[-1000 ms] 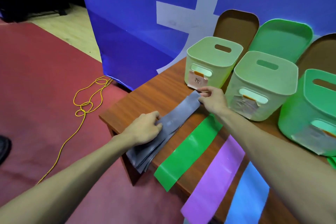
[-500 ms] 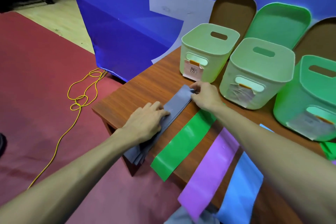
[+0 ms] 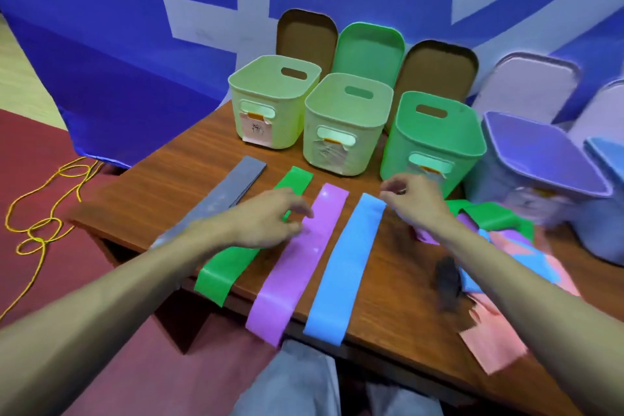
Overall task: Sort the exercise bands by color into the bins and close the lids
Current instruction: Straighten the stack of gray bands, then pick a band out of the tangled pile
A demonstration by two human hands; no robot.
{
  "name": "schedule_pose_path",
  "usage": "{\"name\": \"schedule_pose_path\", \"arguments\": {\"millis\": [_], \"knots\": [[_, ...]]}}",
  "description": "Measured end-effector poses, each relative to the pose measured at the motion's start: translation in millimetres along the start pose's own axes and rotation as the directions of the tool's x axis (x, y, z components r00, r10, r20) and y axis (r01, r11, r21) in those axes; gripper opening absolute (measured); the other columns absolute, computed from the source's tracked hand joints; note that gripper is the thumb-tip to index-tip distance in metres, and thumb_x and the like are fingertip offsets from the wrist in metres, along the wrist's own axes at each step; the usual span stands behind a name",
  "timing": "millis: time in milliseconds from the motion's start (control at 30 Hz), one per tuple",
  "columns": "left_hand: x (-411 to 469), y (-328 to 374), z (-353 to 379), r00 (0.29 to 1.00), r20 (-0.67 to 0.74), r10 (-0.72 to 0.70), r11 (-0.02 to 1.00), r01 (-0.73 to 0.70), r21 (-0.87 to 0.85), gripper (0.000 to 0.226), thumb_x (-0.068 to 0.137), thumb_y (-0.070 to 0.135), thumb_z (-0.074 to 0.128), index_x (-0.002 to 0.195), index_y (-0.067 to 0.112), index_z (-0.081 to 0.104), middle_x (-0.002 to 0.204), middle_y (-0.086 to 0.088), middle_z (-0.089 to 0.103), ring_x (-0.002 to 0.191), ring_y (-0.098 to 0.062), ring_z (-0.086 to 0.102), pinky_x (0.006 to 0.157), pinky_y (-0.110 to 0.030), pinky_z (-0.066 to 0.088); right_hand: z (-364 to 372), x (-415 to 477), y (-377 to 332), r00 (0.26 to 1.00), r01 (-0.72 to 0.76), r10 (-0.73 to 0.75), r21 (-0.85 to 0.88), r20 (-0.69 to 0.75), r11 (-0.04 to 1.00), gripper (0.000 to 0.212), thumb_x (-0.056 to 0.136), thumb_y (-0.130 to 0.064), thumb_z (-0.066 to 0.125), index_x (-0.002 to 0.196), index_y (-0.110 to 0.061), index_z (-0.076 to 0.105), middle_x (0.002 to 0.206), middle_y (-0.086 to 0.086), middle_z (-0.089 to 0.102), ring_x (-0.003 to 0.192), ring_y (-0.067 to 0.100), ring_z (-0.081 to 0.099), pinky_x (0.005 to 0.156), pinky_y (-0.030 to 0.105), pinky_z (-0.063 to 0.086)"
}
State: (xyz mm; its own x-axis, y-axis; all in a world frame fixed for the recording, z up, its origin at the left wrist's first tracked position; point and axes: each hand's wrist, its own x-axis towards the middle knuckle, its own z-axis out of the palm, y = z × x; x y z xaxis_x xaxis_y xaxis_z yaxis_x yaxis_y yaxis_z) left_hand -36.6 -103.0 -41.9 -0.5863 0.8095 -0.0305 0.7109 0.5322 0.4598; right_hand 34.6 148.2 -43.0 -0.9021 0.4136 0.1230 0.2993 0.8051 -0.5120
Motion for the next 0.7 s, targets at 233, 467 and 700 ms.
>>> {"name": "schedule_pose_path", "arguments": {"millis": [233, 467, 700], "knots": [[23.6, 74.5, 63.1, 0.997, -0.03, 0.073, 0.955, -0.078, -0.287, 0.024, 0.091, 0.012, 0.055, 0.112, 0.014, 0.065, 0.113, -0.003, 0.063, 0.105, -0.012, 0.057, 0.09, -0.017, 0.04, -35.7, -43.9, 52.1, 0.999, -0.016, 0.024, -0.153, 0.049, 0.988, 0.016, 0.084, -0.022, 0.064, 0.096, -0.014, 0.072, 0.096, 0.005, 0.072, 0.093, 0.022, 0.064, 0.071, 0.023, 0.039], [54.7, 102.3, 116.3, 0.995, -0.09, 0.048, 0.961, -0.071, -0.266, 0.023, 0.088, 0.012, 0.055, 0.108, 0.019, 0.064, 0.107, 0.0, 0.059, 0.096, -0.012, 0.056, 0.091, -0.022, 0.042, -25.6, -83.7, 116.3, 0.999, 0.032, -0.028, -0.176, 0.028, 0.984, 0.019, 0.079, -0.023, 0.07, 0.095, -0.015, 0.07, 0.097, 0.003, 0.069, 0.092, 0.018, 0.062, 0.081, 0.024, 0.042], [109.0, 120.3, 125.6, 0.988, -0.145, 0.048, 0.991, -0.065, -0.118, 0.04, 0.086, 0.006, 0.049, 0.124, 0.018, 0.056, 0.122, -0.001, 0.046, 0.112, -0.018, 0.052, 0.099, -0.035, 0.043, 1.1, -110.6, 149.0, 0.951, 0.192, -0.19, -0.017, -0.243, 0.981, 0.006, 0.082, -0.022, 0.063, 0.086, -0.017, 0.066, 0.088, -0.005, 0.064, 0.086, 0.008, 0.054, 0.083, 0.014, 0.038]]}}
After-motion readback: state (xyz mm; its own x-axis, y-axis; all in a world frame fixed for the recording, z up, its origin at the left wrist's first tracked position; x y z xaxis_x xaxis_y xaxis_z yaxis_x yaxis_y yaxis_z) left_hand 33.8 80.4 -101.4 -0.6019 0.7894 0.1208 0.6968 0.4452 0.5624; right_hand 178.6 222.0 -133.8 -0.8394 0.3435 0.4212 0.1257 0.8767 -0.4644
